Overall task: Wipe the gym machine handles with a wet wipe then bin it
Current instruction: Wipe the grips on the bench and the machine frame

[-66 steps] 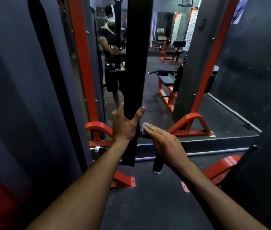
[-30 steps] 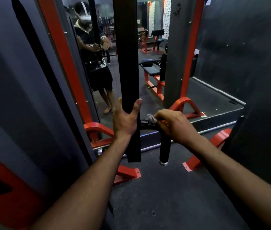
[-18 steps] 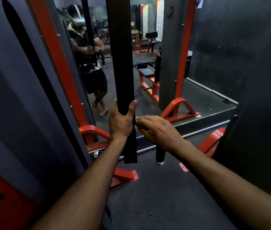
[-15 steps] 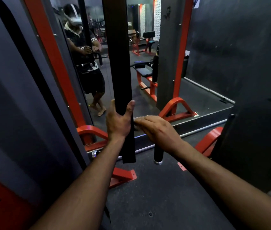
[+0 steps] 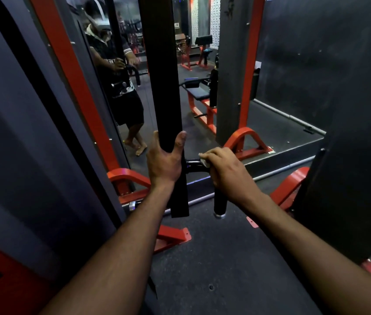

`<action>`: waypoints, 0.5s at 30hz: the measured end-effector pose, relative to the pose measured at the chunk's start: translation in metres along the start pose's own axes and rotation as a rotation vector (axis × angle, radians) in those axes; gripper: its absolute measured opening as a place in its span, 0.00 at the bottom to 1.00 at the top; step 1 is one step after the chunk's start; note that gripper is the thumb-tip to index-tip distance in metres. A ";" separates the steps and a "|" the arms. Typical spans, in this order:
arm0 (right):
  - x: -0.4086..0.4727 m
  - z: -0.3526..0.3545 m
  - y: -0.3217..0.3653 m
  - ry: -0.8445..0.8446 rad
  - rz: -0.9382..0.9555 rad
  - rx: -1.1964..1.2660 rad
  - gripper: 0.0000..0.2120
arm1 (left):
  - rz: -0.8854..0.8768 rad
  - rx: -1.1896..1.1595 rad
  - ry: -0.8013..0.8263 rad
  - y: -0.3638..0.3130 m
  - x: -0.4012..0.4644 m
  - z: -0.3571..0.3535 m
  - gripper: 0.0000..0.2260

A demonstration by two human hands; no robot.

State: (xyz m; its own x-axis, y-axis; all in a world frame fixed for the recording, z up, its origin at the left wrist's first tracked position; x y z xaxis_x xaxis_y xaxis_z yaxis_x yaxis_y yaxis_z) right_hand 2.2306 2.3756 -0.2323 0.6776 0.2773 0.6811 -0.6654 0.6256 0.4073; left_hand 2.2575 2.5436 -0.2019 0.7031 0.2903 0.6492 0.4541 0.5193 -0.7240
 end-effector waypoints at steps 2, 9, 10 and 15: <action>-0.015 0.007 0.005 -0.015 0.076 -0.004 0.14 | 0.000 0.001 -0.006 0.000 0.000 0.001 0.32; -0.025 0.018 -0.028 -0.195 -0.184 0.120 0.09 | 0.017 0.020 0.006 0.005 0.002 -0.004 0.25; -0.023 0.014 -0.024 -0.214 -0.188 0.117 0.09 | 0.021 0.012 0.008 0.007 0.002 -0.004 0.25; -0.053 0.008 -0.016 -0.275 -0.054 0.119 0.12 | 0.039 -0.021 0.012 0.015 0.003 -0.006 0.36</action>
State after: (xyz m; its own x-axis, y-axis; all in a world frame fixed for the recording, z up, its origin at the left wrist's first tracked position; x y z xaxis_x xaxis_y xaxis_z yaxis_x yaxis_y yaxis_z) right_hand 2.2021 2.3449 -0.2699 0.6139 0.0277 0.7889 -0.6735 0.5396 0.5052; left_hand 2.2698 2.5480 -0.2121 0.7270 0.3000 0.6176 0.4375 0.4908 -0.7534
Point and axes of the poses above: each hand's wrist, its own x-axis towards the middle knuckle, its own z-axis out of the back of the hand, y = z × x, the point moved 6 cm from there along x, towards the middle knuckle, and after that the axes turned 13 degrees about x, right-handed, at the moved point
